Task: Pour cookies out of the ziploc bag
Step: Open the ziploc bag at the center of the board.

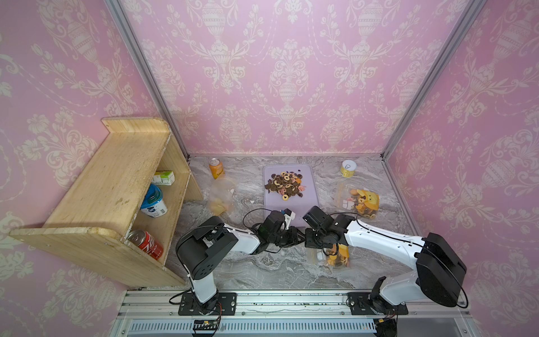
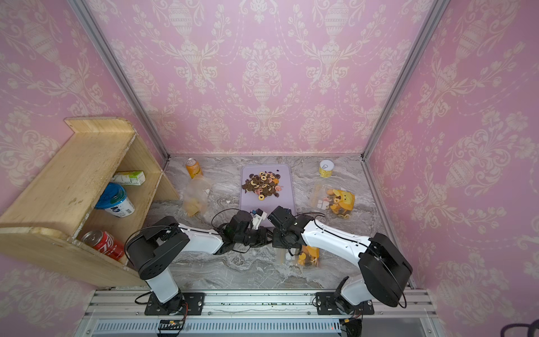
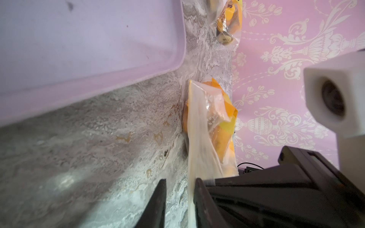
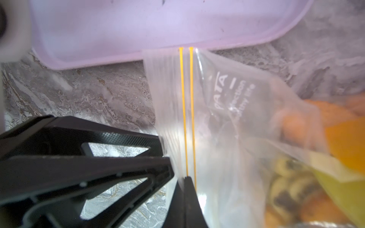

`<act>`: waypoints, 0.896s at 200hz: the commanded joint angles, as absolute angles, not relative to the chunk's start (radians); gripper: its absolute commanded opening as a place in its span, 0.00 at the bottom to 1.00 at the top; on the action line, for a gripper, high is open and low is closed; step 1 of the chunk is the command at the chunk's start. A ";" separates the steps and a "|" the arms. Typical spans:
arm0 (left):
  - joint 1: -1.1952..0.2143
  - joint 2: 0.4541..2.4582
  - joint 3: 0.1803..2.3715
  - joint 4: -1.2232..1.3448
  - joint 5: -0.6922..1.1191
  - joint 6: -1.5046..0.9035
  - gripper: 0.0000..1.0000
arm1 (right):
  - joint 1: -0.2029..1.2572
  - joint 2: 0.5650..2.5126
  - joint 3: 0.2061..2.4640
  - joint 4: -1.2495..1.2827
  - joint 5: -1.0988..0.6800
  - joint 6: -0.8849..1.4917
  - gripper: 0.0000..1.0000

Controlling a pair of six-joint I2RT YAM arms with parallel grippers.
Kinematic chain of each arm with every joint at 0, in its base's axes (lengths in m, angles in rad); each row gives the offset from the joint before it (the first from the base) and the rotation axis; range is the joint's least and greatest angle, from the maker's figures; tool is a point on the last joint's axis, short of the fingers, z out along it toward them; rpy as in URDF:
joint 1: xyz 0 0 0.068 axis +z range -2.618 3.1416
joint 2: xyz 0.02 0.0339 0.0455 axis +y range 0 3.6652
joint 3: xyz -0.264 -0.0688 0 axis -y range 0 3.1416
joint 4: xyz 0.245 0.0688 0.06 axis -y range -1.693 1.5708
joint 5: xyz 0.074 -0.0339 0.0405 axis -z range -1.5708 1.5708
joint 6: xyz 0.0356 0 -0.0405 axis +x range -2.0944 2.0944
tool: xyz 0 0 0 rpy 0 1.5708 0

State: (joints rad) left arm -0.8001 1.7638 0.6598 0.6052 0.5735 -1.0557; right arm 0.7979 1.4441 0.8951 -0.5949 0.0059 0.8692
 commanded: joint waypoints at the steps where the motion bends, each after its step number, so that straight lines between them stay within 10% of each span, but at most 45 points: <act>1: -0.810 1.777 0.684 0.615 0.601 -1.042 0.25 | 0.789 1.415 0.877 -0.596 -0.006 0.893 0.00; 179: -0.827 1.807 0.713 0.632 0.611 -1.055 0.00 | 0.758 1.347 0.830 -0.582 -0.001 0.916 0.00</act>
State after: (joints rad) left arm -0.8169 1.7958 0.6899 0.6434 0.5987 -1.0645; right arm 0.7650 1.3754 0.8383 -0.5613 -0.0200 0.8955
